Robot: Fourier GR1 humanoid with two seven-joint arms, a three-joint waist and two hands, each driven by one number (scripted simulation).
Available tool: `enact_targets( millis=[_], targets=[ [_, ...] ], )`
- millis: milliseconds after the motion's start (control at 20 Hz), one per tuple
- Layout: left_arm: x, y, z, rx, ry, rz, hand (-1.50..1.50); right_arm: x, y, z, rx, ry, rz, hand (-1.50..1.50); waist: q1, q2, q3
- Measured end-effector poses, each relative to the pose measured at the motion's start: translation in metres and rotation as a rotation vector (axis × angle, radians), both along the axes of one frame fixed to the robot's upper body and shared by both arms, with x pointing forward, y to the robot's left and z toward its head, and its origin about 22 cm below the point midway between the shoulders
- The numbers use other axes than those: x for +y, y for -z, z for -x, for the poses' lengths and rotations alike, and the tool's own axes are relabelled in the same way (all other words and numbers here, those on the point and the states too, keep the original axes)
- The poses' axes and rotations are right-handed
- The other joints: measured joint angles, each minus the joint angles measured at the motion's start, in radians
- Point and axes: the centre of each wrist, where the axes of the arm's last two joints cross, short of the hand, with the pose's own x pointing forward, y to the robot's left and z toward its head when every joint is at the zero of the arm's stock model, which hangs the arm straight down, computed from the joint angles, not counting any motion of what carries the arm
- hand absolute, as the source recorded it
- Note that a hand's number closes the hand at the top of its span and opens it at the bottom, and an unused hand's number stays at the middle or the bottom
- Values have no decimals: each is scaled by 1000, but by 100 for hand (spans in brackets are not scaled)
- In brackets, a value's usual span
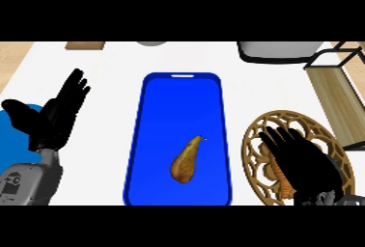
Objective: Pick the croissant from the placemat and place it in the tiered shelf
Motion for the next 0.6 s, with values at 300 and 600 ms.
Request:
enact_targets(
  millis=[300, 600],
  targets=[
    [9, -2, 1, 3, 5, 1, 0, 1, 20, -6, -1, 10, -4, -150, 1, 0, 0],
    [2, -4, -4, 4, 1, 3, 0, -7, 37, -15, 6, 23, -12, -150, 1, 0, 0]
  ],
)
